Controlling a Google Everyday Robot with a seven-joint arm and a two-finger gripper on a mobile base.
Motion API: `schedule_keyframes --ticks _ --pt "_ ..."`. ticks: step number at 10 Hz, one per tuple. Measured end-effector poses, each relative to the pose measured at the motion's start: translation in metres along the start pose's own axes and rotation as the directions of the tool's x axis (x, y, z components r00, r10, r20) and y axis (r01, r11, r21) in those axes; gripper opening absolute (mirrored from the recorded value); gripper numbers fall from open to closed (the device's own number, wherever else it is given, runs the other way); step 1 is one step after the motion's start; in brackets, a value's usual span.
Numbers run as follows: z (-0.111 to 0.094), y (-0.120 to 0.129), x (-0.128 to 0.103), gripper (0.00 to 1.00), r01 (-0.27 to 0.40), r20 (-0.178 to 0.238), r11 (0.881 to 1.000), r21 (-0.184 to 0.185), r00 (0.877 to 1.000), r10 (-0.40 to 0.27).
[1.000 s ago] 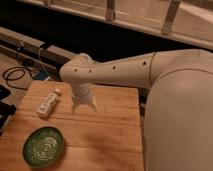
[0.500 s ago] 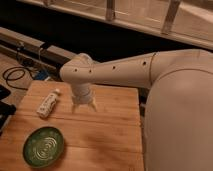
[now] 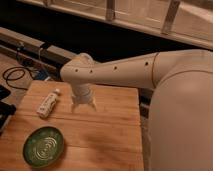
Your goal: Place the bottle in the ceramic bowl
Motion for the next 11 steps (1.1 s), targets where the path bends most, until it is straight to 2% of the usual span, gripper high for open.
schedule_keyframes --ticks 2,3,5,6,11 --pt "-0.022 0.015 -0.021 0.65 0.050 0.115 0.996 -0.078 0.993 -0.041" --pt "-0.040 0.037 -0.042 0.65 0.097 0.193 0.987 -0.129 0.979 -0.071" --pt "-0.060 0.073 -0.071 0.65 0.179 0.281 0.966 -0.185 0.952 -0.122" --pt "-0.067 0.081 -0.078 0.65 0.199 0.304 0.960 -0.197 0.943 -0.134" --pt "-0.067 0.078 -0.076 0.65 0.195 0.307 0.963 -0.186 0.943 -0.131"
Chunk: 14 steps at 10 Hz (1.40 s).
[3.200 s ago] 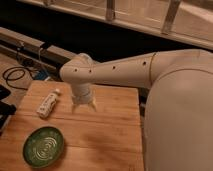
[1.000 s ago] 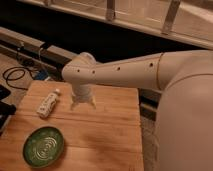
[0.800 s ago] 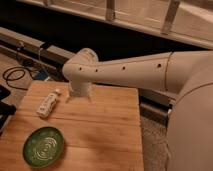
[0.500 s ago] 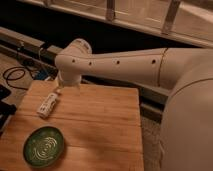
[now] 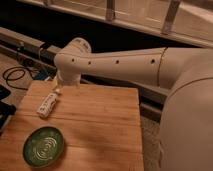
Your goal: Place the bottle in the ceramic bowl
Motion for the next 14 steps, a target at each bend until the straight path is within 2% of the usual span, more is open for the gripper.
schedule_keyframes --ticks 2,4,7,8,9,10,14 --pt "-0.004 -0.008 0.005 0.65 -0.005 0.014 0.998 0.058 1.000 0.004" --pt "0.002 -0.014 0.000 0.65 0.008 0.014 0.996 0.089 1.000 -0.009" --pt "0.035 -0.002 -0.032 0.65 0.049 0.010 0.991 0.124 0.999 -0.050" --pt "0.051 0.010 -0.047 0.65 0.070 0.013 0.988 0.139 0.997 -0.073" --pt "0.074 0.028 -0.065 0.65 0.099 0.020 0.986 0.134 0.995 -0.102" --pt "0.087 0.035 -0.074 0.65 0.111 0.023 0.985 0.133 0.993 -0.115" --pt "0.092 0.034 -0.079 0.65 0.112 0.026 0.984 0.136 0.993 -0.117"
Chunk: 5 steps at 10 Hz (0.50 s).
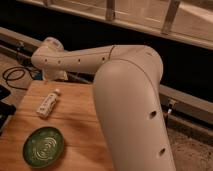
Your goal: Place the bottle in the ceramic bowl
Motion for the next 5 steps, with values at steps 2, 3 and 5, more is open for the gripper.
schedule_keyframes --ticks 2,3,5 --pt "0.001 0.000 0.002 0.65 0.004 -0.015 1.000 0.011 1.000 -0.004" --pt "0.006 0.001 0.004 0.65 0.011 -0.033 1.000 0.021 0.999 -0.010" --pt "0.027 0.016 0.003 0.65 0.052 -0.081 0.998 0.038 0.996 -0.048"
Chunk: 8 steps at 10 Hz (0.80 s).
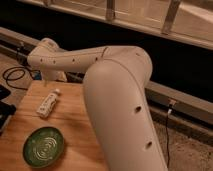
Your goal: Place the bottle in the ceramic bowl
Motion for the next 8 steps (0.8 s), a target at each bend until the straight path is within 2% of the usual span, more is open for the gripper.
schedule_keyframes --ticks 2,4,5,6,8 --pt "0.025 0.016 0.000 0.65 0.010 -0.035 1.000 -0.017 0.999 -0.011" --pt "0.046 0.018 0.009 0.65 -0.052 -0.074 0.995 -0.082 0.996 0.046" --pt "0.053 0.019 0.011 0.65 -0.075 -0.094 0.993 -0.090 0.993 0.066" --pt "0.057 0.027 0.013 0.65 -0.085 -0.109 0.991 -0.103 0.991 0.074" --pt "0.057 0.023 0.013 0.65 -0.092 -0.110 0.991 -0.100 0.991 0.081"
